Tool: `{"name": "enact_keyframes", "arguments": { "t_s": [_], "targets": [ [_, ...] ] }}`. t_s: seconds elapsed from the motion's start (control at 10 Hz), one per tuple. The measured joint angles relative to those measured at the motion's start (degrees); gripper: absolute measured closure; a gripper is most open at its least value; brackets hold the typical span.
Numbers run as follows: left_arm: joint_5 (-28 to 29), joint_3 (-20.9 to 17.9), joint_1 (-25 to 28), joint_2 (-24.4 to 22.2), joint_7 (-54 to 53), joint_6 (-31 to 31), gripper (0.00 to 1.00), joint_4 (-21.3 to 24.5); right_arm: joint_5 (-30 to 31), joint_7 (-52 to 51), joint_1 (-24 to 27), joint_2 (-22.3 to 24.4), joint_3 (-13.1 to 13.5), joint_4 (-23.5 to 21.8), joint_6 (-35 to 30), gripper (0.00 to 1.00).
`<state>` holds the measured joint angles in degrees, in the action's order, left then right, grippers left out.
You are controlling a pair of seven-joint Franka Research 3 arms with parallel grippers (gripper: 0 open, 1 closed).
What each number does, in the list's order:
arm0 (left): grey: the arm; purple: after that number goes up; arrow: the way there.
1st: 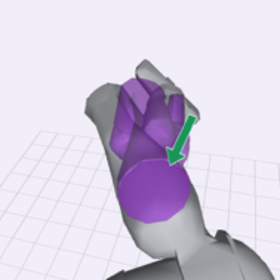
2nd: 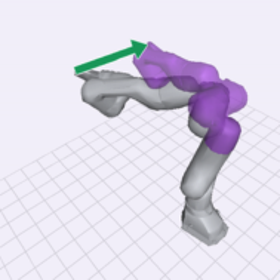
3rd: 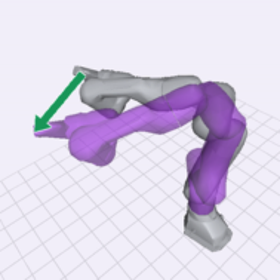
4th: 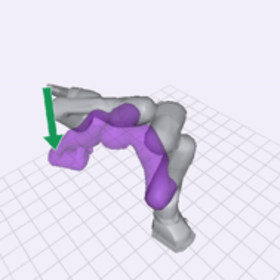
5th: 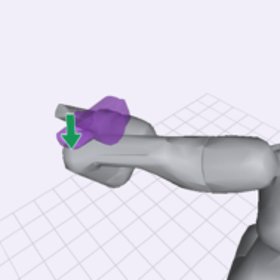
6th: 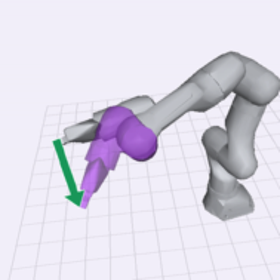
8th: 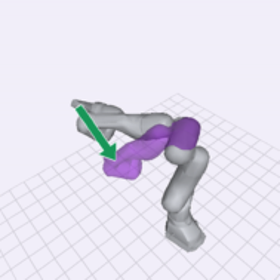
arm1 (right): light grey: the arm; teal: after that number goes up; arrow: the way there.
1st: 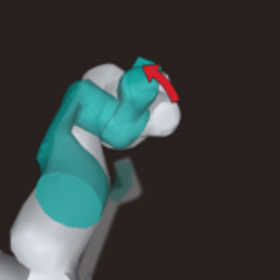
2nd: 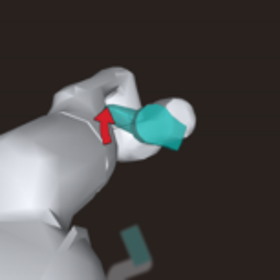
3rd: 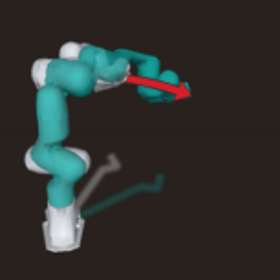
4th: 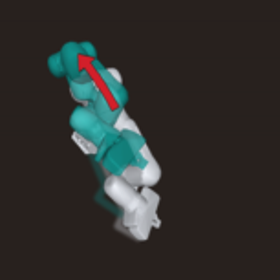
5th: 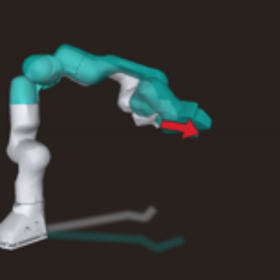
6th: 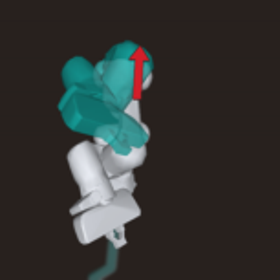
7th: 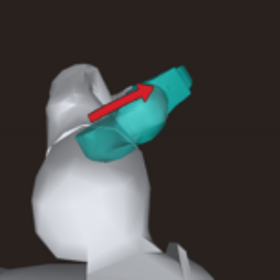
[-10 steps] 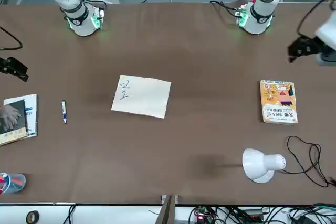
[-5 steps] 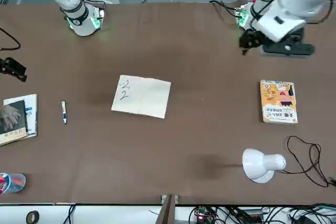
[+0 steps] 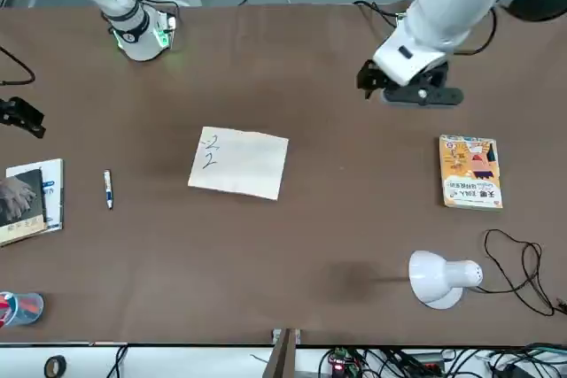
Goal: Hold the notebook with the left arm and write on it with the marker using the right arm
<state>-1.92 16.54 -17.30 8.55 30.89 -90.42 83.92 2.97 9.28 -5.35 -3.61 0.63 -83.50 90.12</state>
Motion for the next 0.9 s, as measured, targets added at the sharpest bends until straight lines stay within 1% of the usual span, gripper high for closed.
{"name": "enact_keyframes", "arguments": {
  "t_s": [0.3,0.6,0.9],
  "targets": [
    [0.00,0.00,-3.35,3.29,3.96,-3.86,0.00,0.03,0.00,0.00,0.00,0.00,-0.01,-0.05,-0.02,0.00],
    [0.14,-0.06,-5.39,7.82,6.48,-9.95,0.00,0.21,0.00,0.00,0.01,-0.02,-0.01,-0.11,-0.02,0.00],
    [3.21,-0.07,-7.96,12.39,11.38,-14.37,0.00,0.18,0.00,0.00,0.02,-0.02,0.00,-0.12,-0.02,0.00]
  ]
}}
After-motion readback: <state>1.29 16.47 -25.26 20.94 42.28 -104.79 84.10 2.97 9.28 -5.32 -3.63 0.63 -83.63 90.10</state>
